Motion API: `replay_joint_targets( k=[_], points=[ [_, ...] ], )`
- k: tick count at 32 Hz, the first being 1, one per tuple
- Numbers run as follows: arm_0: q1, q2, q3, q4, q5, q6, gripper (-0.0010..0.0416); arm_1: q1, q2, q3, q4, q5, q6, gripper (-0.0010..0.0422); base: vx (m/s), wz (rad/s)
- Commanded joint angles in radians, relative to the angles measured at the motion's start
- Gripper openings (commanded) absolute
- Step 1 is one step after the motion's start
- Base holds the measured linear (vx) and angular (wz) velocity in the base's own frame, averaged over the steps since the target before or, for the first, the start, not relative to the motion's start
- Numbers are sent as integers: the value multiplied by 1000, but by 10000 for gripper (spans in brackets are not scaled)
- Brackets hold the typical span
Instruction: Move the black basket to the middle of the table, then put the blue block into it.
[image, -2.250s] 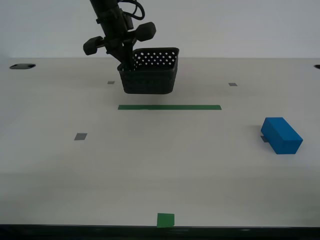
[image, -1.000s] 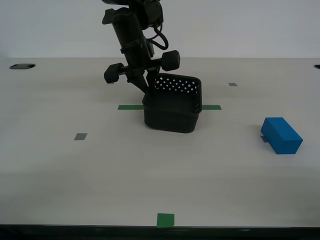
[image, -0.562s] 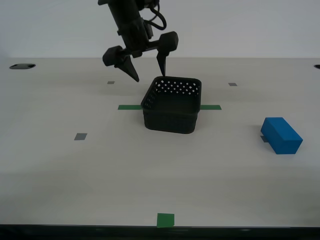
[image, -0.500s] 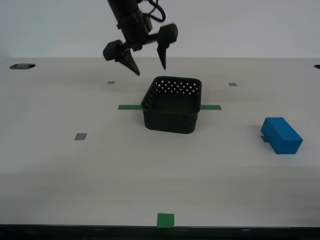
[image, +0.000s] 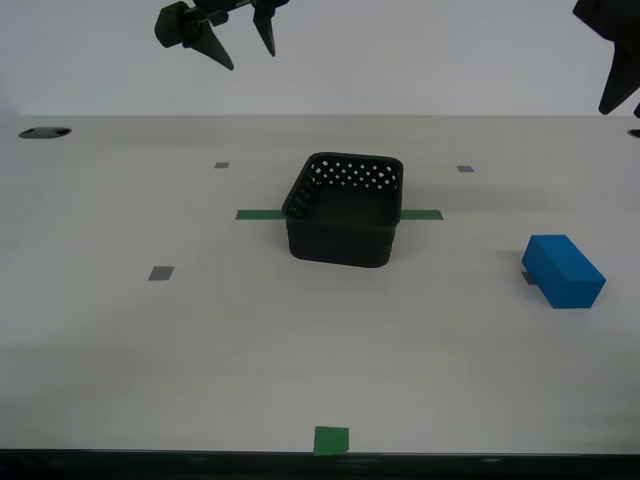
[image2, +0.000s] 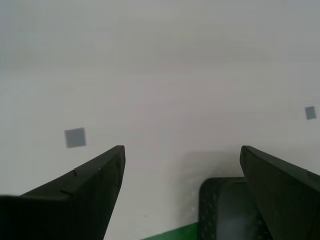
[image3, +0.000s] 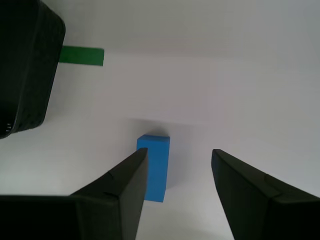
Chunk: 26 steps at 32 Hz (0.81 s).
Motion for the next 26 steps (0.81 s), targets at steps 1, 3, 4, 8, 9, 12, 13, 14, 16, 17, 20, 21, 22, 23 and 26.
replay_joint_targets(
  k=[1, 3, 4, 8, 9, 12, 13, 14, 16, 17, 20, 21, 22, 23, 26],
  points=[
    [35, 78, 1, -2, -1, 0, 262, 29, 1, 1, 4, 1, 10, 313, 0, 0],
    [76, 164, 1, -13, -1, 0, 323, 35, 1, 1, 6, 1, 26, 313, 0, 0],
    [96, 202, 1, -14, 2, 1, 342, 36, 1, 1, 8, 1, 36, 314, 0, 0],
    [189, 325, 1, -18, 7, 23, 359, 39, 1, 1, 10, 1, 47, 314, 0, 0],
    [199, 334, 1, -18, 7, 29, 356, 40, 1, 1, 10, 1, 47, 314, 0, 0],
    [250, 379, -45, 7, 6, 65, 337, 43, 1, 1, 4, 1, 53, 314, 0, 0],
    [251, 378, -74, 24, 7, 72, 334, 43, 1, 1, 0, 2, 58, 314, 0, 0],
    [251, 378, -97, 23, 17, 72, 333, 44, 1, 1, -3, 2, 64, 314, 0, 0],
    [250, 378, -132, 31, 66, 72, 330, 45, 1, 1, -3, 1, 69, 314, 0, 0],
    [250, 378, -142, 38, 83, 72, 329, 46, 1, 1, -3, 1, 69, 314, 0, 0],
    [251, 378, -170, 82, 103, 85, 323, 46, 1, 1, -3, 2, 69, 314, 0, 0],
    [251, 378, -172, 103, 103, 95, 322, 47, 1, 1, -3, 1, 69, 314, 0, 0],
    [251, 378, -178, 135, 103, 103, 324, 47, 1, 1, -4, 2, 69, 314, 0, 0],
    [251, 378, -180, 162, 103, 118, 333, 47, 1, 1, -6, 2, 69, 314, 0, 0],
    [251, 378, -181, 178, 103, 118, 344, 47, 1, 1, -7, 2, 69, 314, 0, 0]
  ],
)
